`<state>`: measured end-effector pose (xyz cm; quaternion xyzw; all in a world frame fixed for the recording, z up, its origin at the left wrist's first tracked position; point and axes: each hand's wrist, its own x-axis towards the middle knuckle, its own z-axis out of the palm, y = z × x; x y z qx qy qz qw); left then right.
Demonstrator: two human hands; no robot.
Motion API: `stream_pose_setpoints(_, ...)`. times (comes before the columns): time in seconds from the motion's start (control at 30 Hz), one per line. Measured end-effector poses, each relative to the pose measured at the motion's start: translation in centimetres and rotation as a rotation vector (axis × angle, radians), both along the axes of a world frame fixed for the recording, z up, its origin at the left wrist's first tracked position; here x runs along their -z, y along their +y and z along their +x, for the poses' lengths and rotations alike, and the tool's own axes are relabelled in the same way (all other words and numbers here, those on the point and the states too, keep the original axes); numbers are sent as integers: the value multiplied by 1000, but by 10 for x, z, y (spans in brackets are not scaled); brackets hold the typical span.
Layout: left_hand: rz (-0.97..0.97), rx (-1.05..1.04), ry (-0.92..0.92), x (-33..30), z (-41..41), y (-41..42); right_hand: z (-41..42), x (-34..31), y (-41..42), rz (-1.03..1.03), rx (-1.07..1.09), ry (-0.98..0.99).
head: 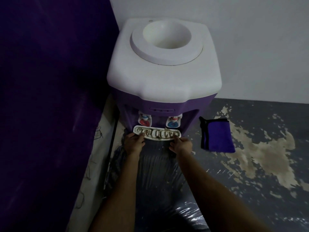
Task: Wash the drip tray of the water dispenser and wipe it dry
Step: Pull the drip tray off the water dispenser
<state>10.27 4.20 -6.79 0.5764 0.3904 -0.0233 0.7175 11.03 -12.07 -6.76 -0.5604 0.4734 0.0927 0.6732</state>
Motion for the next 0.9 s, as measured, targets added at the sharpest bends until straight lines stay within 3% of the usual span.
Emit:
stream_pose_setpoints(0.5,-91,49,-64,10,-18,11,-16,-7,-10,61,-4,-157)
stream_pose_setpoints(0.9,-66,-3,-127,-12,-53,16,-26,-25,-18,134,-180,-226)
